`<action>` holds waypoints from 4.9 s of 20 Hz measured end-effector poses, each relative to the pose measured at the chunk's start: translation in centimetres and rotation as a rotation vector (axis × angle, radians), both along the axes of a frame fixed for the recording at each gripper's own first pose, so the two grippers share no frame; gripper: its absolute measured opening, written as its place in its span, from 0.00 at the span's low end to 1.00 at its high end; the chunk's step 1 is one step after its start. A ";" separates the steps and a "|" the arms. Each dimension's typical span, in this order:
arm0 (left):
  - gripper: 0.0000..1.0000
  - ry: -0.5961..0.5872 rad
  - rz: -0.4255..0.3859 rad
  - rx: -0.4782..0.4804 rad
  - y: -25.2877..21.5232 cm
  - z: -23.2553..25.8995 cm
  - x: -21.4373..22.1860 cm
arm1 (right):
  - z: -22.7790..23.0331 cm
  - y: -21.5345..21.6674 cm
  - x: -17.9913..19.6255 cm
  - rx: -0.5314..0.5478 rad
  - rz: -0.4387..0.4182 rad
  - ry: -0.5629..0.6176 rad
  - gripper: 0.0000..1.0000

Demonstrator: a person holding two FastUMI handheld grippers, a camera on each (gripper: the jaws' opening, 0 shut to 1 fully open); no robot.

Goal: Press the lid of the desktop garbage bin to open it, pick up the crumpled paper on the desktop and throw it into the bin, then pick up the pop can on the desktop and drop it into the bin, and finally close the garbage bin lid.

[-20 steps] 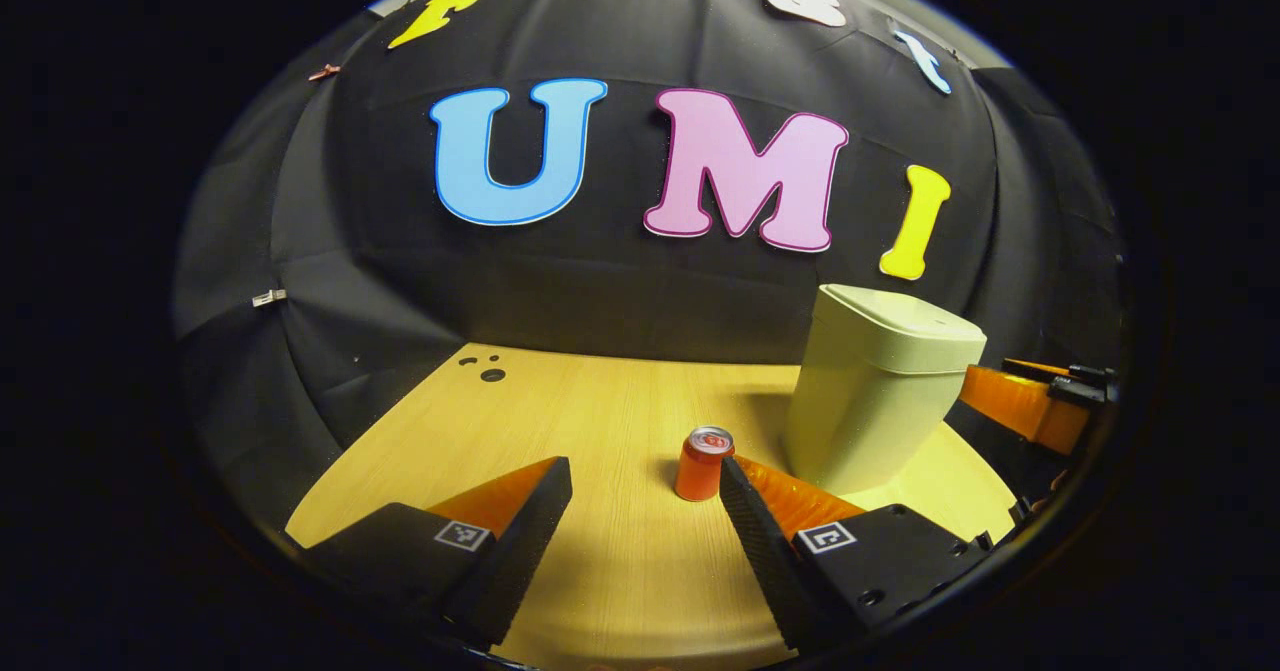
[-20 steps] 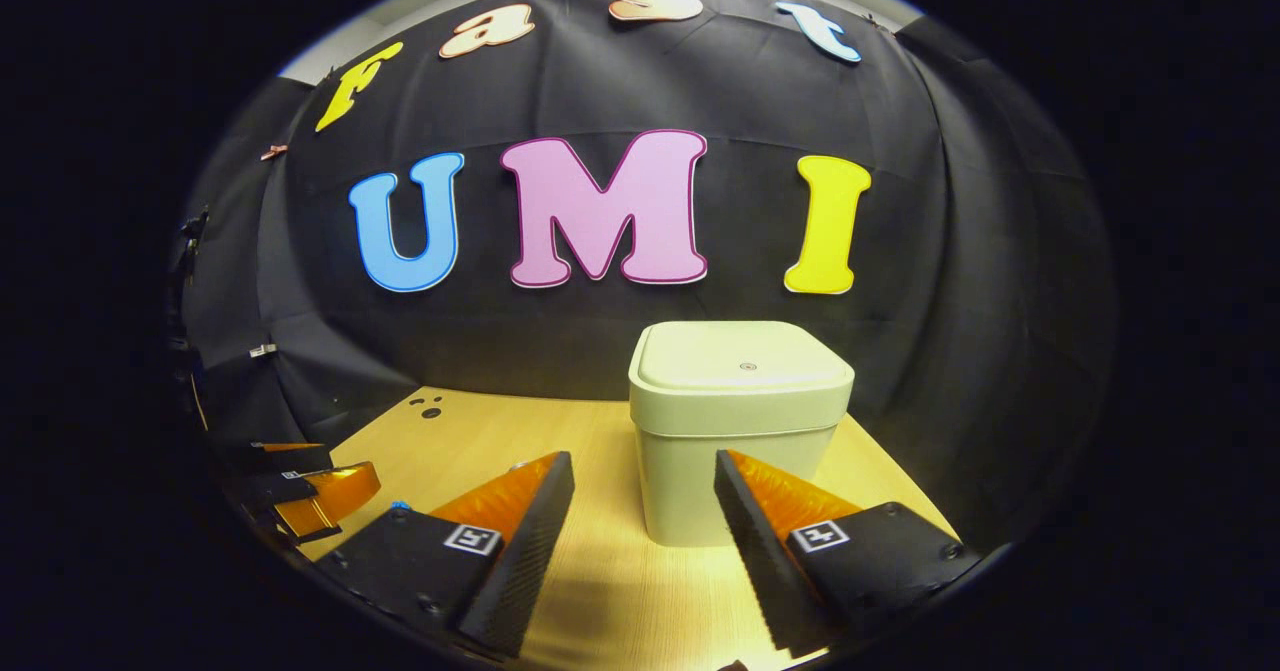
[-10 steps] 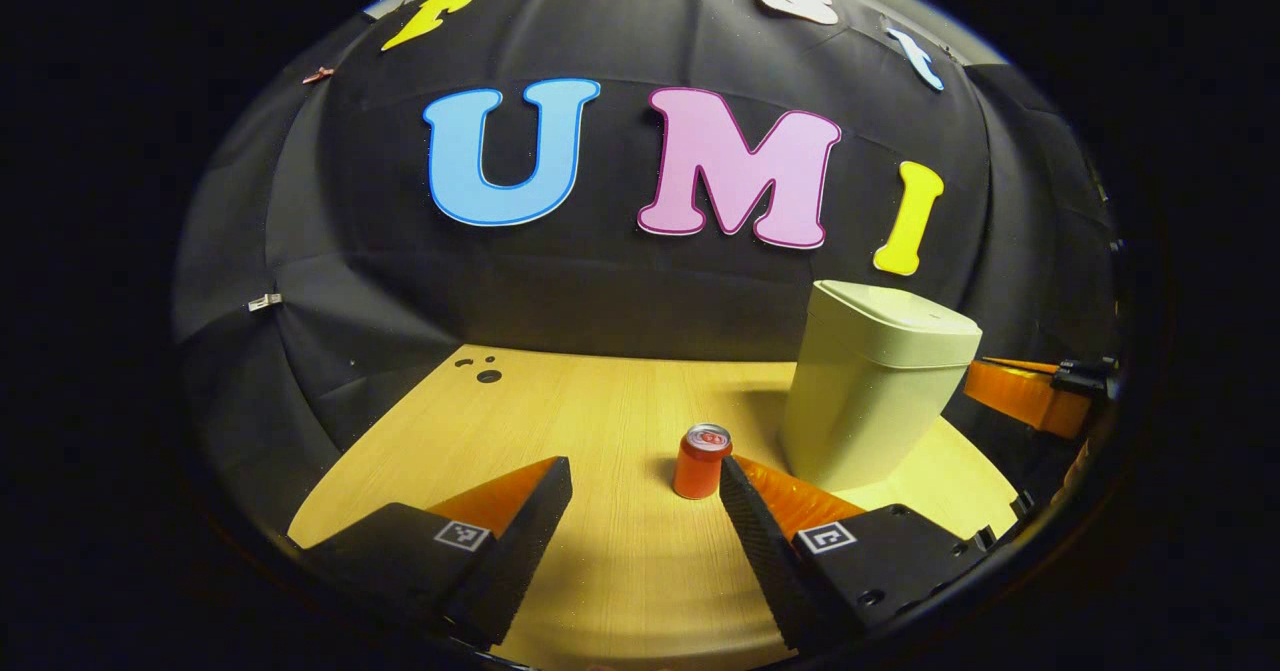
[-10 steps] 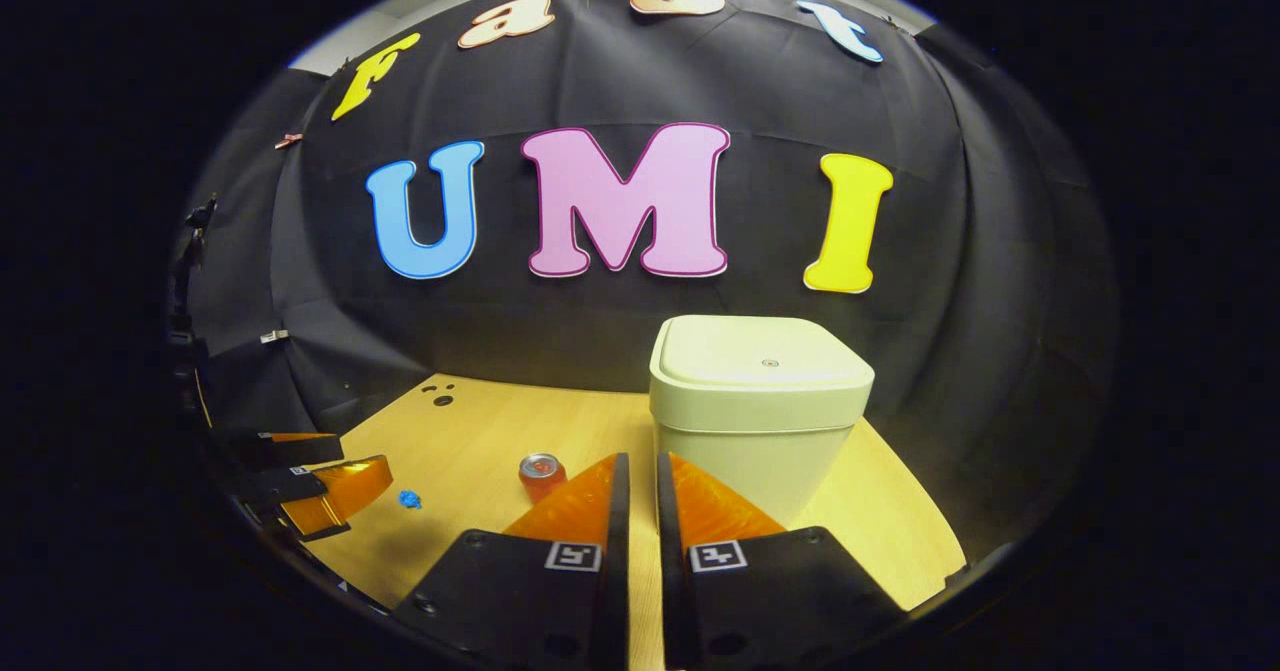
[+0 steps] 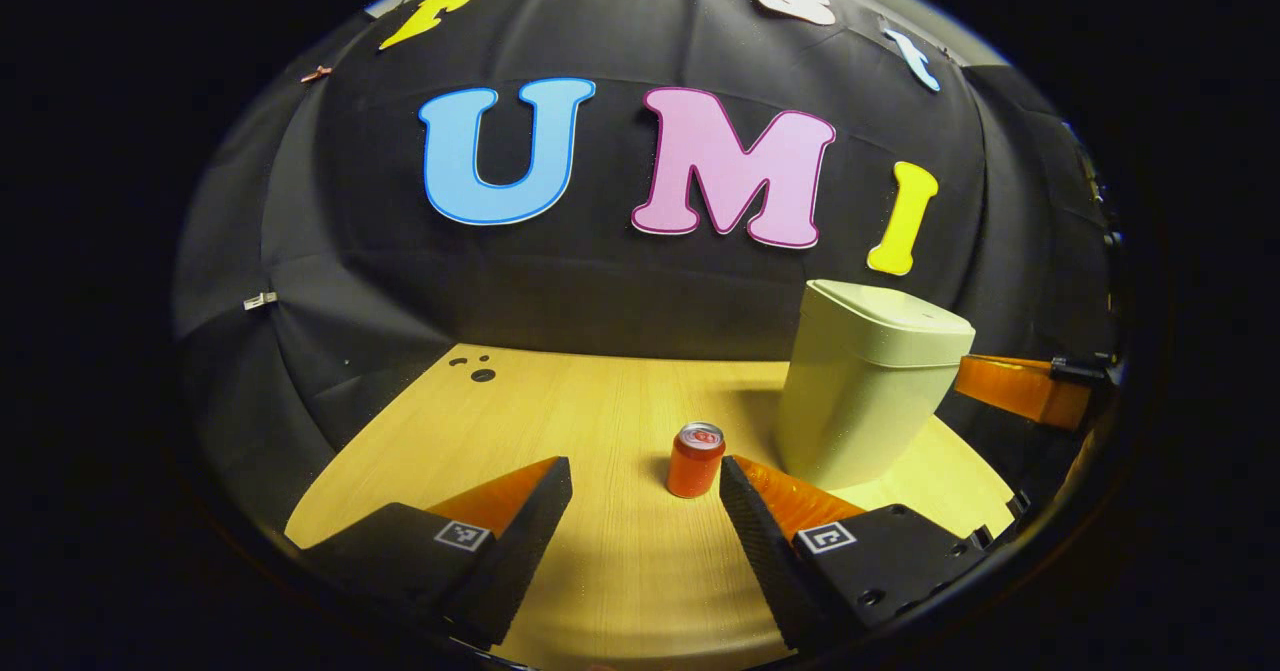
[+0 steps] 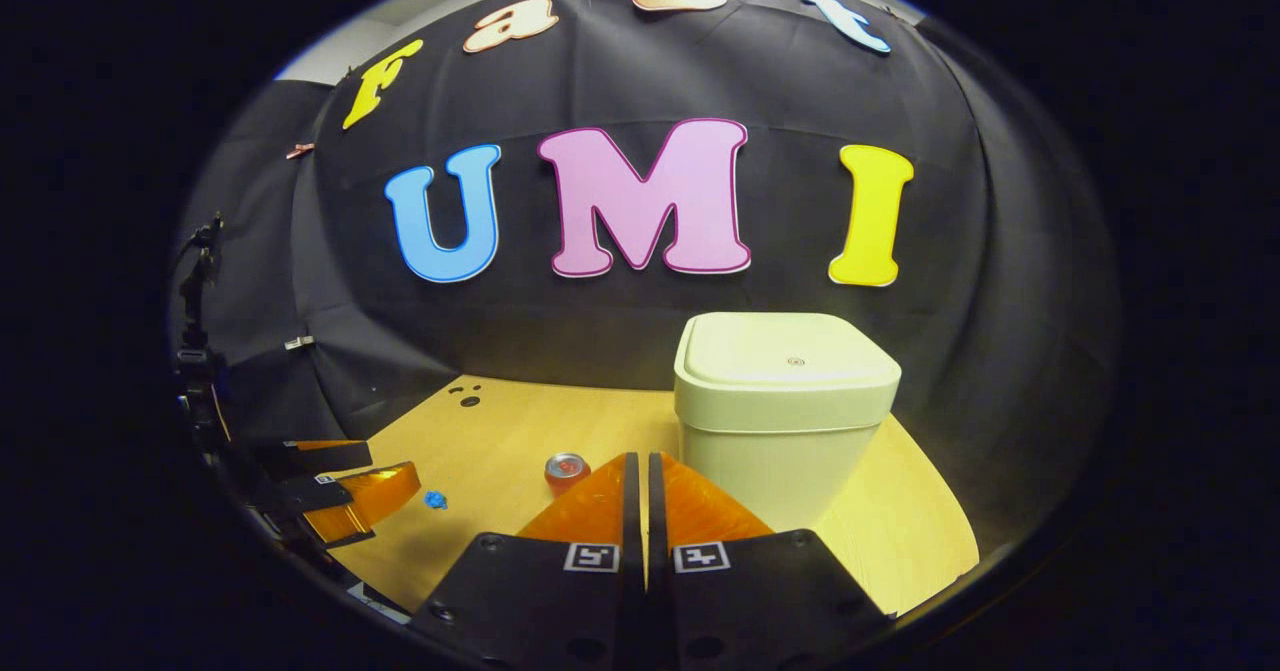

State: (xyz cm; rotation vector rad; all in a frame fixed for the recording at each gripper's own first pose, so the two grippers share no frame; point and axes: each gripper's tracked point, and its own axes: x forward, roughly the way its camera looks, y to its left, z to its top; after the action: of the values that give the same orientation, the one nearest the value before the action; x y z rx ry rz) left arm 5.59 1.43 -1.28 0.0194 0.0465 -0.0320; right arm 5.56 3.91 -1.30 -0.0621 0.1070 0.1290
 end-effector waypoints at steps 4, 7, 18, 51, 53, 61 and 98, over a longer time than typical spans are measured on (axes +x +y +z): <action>0.96 0.003 0.011 -0.005 0.2 -0.1 0.0 | 1.6 -0.9 0.9 0.001 -0.004 -0.007 0.05; 0.96 0.005 0.022 -0.007 0.4 -0.3 0.0 | 3.1 -2.0 2.4 -0.015 -0.017 -0.017 0.05; 0.96 0.023 0.131 -0.031 2.8 -1.2 -1.1 | 7.4 -8.9 9.1 -0.019 -0.129 -0.066 0.05; 0.95 0.055 0.186 -0.001 -0.9 -2.3 -2.5 | 3.8 -10.7 13.1 0.062 -0.082 0.016 0.05; 0.95 0.033 0.168 -0.018 0.2 -1.8 -2.5 | 4.0 -10.7 13.0 0.062 -0.105 0.007 0.05; 0.96 -0.015 0.115 -0.073 6.4 -2.2 -3.6 | 7.0 -10.4 11.9 0.064 -0.228 -0.072 0.05; 0.96 0.204 0.151 -0.066 17.2 -15.4 10.1 | -5.0 -9.9 -5.4 0.013 -0.347 0.209 0.82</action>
State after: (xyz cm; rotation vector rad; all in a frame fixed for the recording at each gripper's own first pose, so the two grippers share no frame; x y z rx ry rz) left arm 15.68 18.67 -16.65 -0.0536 0.2505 0.1159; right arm 0.18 -5.95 -6.25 -0.0165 0.3235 -0.2117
